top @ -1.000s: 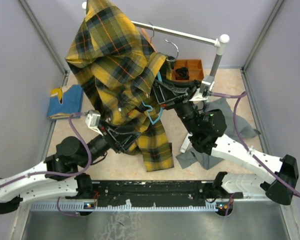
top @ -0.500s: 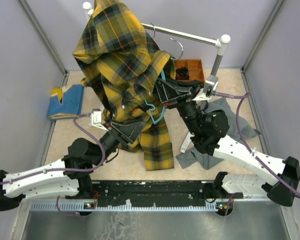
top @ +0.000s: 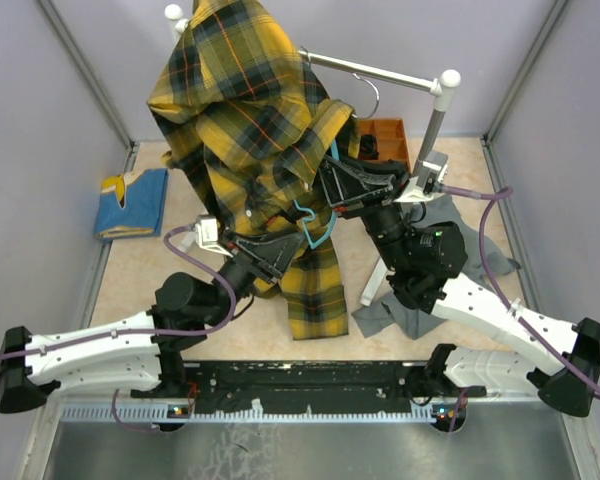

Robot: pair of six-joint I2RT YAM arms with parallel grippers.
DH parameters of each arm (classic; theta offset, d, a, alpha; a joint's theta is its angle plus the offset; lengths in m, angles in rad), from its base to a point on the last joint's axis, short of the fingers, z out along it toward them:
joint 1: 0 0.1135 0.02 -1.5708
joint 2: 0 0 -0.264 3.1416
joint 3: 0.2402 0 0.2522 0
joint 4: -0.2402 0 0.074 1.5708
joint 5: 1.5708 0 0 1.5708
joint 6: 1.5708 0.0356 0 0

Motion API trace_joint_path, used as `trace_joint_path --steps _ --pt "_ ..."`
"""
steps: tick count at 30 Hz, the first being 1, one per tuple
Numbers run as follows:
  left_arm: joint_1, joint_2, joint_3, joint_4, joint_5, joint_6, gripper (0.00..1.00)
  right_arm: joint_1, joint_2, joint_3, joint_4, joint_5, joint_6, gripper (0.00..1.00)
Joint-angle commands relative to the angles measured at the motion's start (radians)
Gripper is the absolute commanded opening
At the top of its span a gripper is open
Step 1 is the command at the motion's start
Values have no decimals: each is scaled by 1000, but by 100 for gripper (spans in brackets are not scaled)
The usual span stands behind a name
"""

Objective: Place the shirt on the hanger
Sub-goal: Hang the shirt on the hanger.

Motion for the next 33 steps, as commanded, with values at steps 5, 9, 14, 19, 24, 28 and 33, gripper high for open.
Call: trace_joint_path --steps 5,9,14,19,24,28,33 --pt "-4 8 22 79 -36 24 36 7 -63 39 156 3 28 0" --pt "-3 22 34 79 -39 24 27 7 -65 32 159 1 39 0" --pt "-3 36 49 97 -27 33 23 7 -73 30 154 -1 46 0" --pt "-4 40 46 122 4 36 22 7 -76 25 147 3 44 0" --pt "-3 25 31 129 37 26 22 7 -79 22 146 5 39 0" --pt "-3 15 16 130 32 17 32 7 -76 19 147 3 40 0" --pt "-4 25 24 143 41 26 36 7 -74 19 144 -2 45 0"
